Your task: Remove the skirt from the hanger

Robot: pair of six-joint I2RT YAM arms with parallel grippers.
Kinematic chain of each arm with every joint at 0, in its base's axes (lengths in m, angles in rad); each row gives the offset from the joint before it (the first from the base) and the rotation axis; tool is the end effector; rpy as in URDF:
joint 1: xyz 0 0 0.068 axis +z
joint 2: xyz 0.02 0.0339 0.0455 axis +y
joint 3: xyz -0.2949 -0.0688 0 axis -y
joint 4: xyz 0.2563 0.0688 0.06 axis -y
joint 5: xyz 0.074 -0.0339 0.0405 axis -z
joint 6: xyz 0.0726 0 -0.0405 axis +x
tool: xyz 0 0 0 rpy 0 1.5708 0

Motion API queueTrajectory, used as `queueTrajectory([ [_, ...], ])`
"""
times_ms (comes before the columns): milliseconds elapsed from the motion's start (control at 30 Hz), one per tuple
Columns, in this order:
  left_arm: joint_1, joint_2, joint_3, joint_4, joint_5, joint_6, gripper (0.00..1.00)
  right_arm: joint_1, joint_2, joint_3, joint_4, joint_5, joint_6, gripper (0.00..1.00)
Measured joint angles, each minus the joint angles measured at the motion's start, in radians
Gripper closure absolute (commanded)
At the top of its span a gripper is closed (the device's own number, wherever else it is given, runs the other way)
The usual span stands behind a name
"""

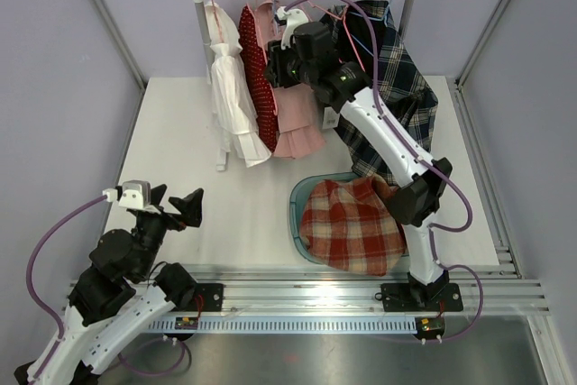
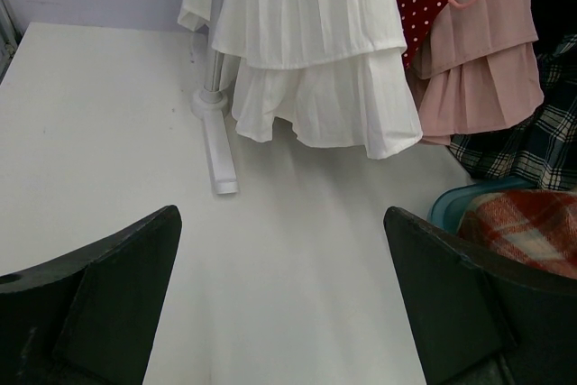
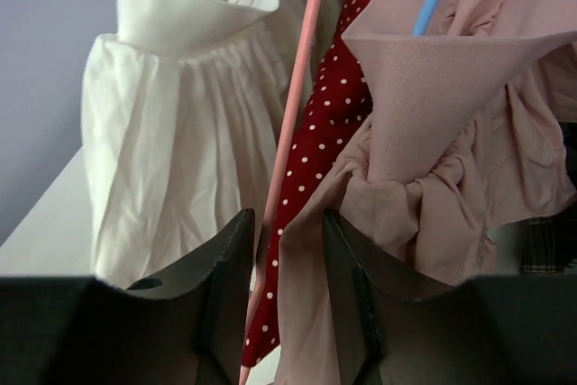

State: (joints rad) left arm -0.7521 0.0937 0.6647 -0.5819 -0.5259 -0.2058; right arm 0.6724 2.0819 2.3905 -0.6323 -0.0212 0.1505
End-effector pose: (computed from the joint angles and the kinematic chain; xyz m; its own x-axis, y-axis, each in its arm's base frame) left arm 0.0588 -0.0051 0.3286 -0.0536 -0.1919 -0.9800 0.2179 0.9555 -0.1990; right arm 0.4130 0.3308 0.4591 -0.3418 -0.0805 -0.9363 -0.5939 0.7906 0.1488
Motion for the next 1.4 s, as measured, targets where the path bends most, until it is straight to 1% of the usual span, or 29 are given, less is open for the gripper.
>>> queueTrajectory([
  [167, 0.000, 0.000, 0.000, 0.000, 0.000, 0.000, 0.01, 0.003, 0.035, 0.020, 0.008, 0.080, -0.027, 0.68],
  [200, 0.000, 0.000, 0.000, 0.000, 0.000, 0.000, 0.01, 0.003, 0.038, 0.020, 0.009, 0.089, -0.032, 0.73],
  [300, 0.000, 0.000, 0.000, 0.000, 0.000, 0.000, 0.01, 0.003, 0.042, 0.020, 0.018, 0.108, -0.048, 0.83],
  [333, 0.000, 0.000, 0.000, 0.000, 0.000, 0.000, 0.01, 0.003, 0.042, 0.020, 0.020, 0.110, -0.053, 0.91],
  [400, 0.000, 0.000, 0.000, 0.000, 0.000, 0.000, 0.01, 0.003, 0.042, 0.026, 0.020, 0.110, -0.062, 1.00],
  [900, 0.001, 0.000, 0.000, 0.000, 0.000, 0.000, 0.01, 0.003, 0.028, 0.087, -0.010, 0.046, -0.055, 1.00],
  [1300, 0.001, 0.000, 0.000, 0.000, 0.004, 0.000, 0.01, 0.003, -0.107, 0.090, -0.043, 0.010, -0.052, 1.00],
  [1400, 0.001, 0.000, 0.000, 0.000, 0.009, 0.000, 0.01, 0.003, -0.147, 0.059, -0.043, 0.001, -0.055, 1.00],
])
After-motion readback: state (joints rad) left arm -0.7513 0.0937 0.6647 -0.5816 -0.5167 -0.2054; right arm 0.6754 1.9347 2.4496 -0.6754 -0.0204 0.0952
